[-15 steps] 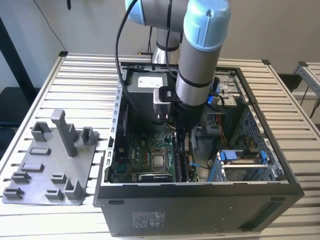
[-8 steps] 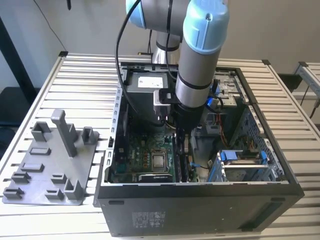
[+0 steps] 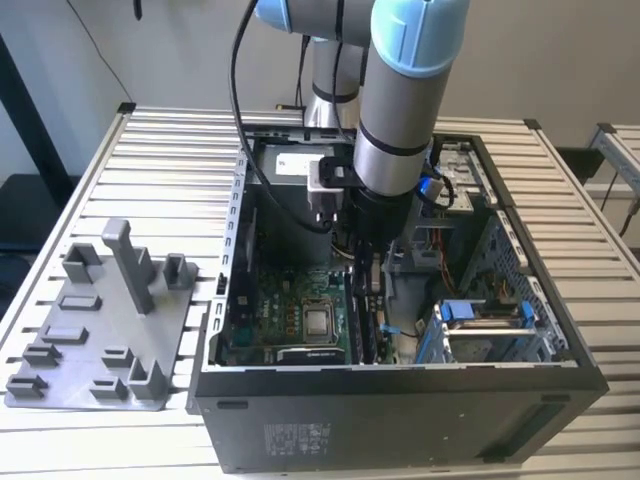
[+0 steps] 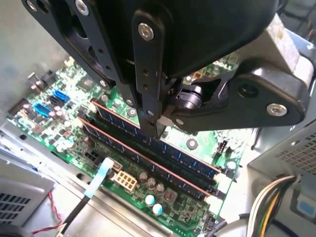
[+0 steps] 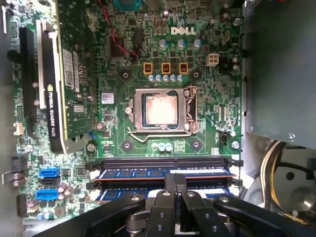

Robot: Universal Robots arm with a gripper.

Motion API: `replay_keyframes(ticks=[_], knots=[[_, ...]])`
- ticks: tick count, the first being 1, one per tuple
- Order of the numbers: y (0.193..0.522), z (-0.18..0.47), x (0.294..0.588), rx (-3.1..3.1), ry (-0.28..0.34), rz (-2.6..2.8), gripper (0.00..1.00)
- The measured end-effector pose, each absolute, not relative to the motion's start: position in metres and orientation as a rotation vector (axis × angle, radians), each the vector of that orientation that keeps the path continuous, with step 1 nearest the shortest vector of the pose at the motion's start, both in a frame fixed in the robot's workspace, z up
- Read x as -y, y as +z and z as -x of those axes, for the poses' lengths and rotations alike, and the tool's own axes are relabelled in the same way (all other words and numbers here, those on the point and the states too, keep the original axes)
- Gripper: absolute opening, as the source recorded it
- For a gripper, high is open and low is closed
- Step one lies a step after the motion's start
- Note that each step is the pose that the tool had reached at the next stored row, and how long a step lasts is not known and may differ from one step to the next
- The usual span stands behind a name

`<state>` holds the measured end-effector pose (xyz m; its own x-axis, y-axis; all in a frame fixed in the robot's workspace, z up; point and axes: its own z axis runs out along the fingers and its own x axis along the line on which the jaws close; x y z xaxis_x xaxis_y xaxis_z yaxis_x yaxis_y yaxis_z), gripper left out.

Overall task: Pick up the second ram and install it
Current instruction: 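Press down the second ram until it locks into place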

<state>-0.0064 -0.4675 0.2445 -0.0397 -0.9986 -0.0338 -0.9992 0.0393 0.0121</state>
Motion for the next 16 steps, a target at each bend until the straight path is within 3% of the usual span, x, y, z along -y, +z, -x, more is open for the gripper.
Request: replay_keyframes(ticks=[8,16], knots=[[0.269,0.006,0.468,-2.253,0.051,2.166,0.11],[0.269,0.006,0.468,-2.252,0.052,2.165,0.11]])
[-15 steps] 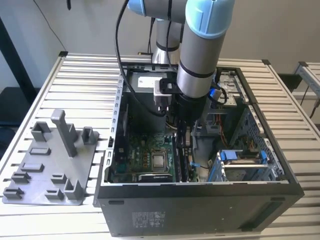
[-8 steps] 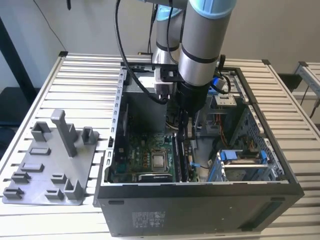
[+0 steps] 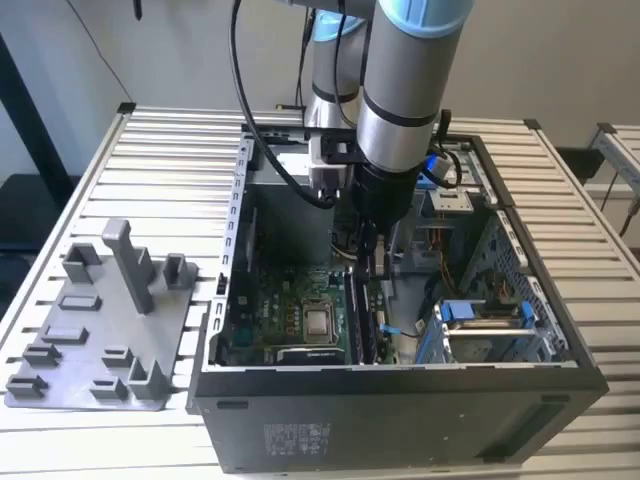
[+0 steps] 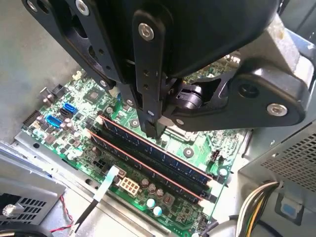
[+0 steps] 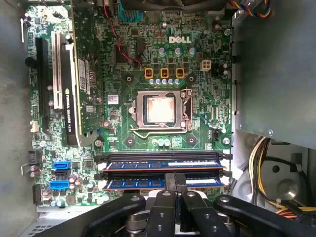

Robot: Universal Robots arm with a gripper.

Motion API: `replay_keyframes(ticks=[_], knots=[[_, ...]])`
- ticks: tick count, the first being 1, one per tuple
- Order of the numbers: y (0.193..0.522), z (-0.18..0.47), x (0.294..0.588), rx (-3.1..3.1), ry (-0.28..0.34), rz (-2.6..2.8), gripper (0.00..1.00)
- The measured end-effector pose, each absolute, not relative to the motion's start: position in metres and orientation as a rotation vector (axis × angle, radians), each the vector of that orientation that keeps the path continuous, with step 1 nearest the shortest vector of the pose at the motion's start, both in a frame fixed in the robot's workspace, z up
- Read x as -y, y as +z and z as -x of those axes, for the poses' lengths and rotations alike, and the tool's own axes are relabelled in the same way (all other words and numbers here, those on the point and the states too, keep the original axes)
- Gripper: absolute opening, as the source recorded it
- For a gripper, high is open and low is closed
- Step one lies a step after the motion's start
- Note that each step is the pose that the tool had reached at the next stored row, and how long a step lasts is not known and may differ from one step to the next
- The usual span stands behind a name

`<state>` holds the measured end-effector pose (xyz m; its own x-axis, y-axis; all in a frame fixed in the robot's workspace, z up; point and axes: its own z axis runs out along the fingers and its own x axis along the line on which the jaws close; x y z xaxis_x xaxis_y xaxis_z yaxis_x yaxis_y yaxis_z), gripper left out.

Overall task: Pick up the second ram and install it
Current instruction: 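Press down the second ram until it locks into place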

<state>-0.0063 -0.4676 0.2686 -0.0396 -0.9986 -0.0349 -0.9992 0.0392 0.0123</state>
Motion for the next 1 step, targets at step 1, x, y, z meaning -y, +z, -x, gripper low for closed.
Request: replay_keyframes(ticks=[1], knots=[[0.2686,0.0064,0.4676,-2.252,0.052,2.165,0.11]])
